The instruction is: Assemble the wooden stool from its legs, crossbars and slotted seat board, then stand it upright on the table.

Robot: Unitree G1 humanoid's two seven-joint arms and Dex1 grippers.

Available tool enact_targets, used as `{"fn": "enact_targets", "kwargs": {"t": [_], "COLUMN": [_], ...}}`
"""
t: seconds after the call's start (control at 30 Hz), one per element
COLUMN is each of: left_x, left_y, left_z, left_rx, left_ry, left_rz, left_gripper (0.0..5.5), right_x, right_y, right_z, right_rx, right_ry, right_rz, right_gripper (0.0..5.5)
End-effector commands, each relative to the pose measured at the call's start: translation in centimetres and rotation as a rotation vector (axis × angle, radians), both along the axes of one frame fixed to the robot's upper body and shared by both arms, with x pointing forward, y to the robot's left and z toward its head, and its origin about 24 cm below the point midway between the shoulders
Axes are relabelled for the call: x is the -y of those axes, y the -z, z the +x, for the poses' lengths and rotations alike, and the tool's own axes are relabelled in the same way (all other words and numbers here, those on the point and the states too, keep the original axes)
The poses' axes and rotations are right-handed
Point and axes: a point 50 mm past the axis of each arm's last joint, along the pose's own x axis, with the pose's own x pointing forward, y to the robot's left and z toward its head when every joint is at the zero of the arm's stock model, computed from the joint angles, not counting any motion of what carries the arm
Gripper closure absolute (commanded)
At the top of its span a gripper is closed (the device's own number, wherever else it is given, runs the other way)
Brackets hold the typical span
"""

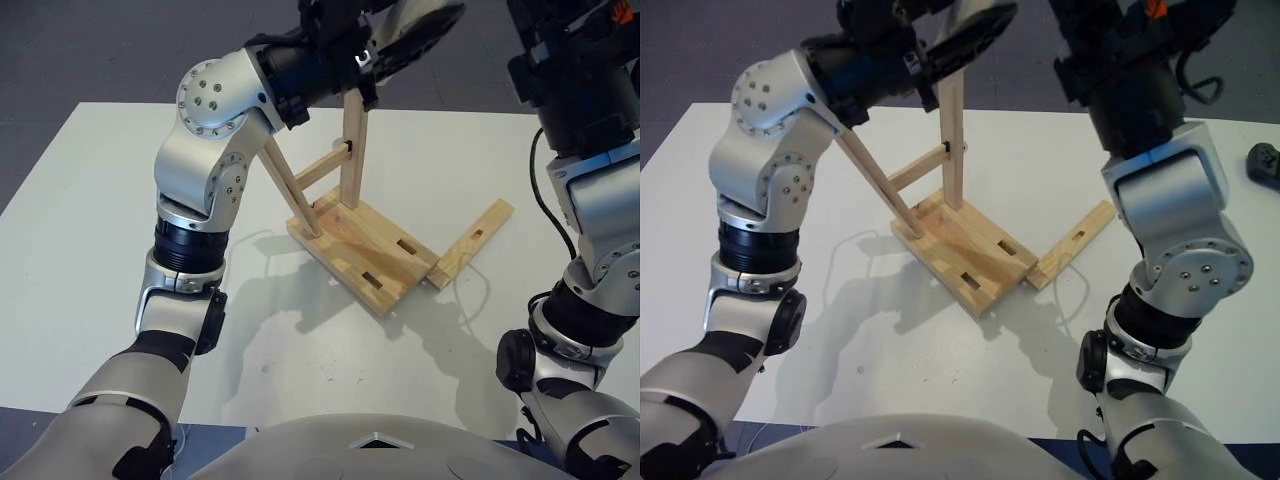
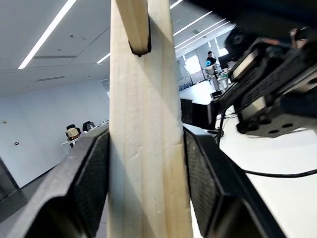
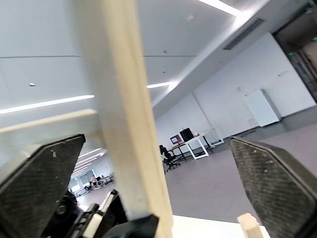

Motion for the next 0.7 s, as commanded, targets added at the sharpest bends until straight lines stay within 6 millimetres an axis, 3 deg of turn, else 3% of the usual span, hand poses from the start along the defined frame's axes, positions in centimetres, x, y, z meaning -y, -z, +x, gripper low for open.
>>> {"fn": "enact_targets", "kwargs": {"t": [0.03,0.2,0.37,0.7], "left_x": [0.1,-0.4,-0.6,-0.3], "left_y": [1.3,1.8,3.5,4.6], "left_z": [-0.7,-0.6,-0.9,-1.1], "left_rx": [-0.036,-0.029,-0.025,0.017], "left_ry": [0.013,-0.039,-0.065,-0.093], "left_rz": [0.035,0.067,0.141,0.206], "left_gripper": [3.44,3.44,3.44,3.44], "right_x": [-0.2,0.2,1.2,2.0], "right_y": [-0.1,-1.6,-3.1,-2.4], "right_z": [-0.4,-1.6,-2.3,-1.7], "right_rx": [-0.012,0.029,0.046,-0.155], "right_ry": [0.032,0.074,0.109,0.111], "right_rz": [-0.022,0.006,0.064,0.258], "right_gripper": [0.10,0.10,0.10,1.79]}}
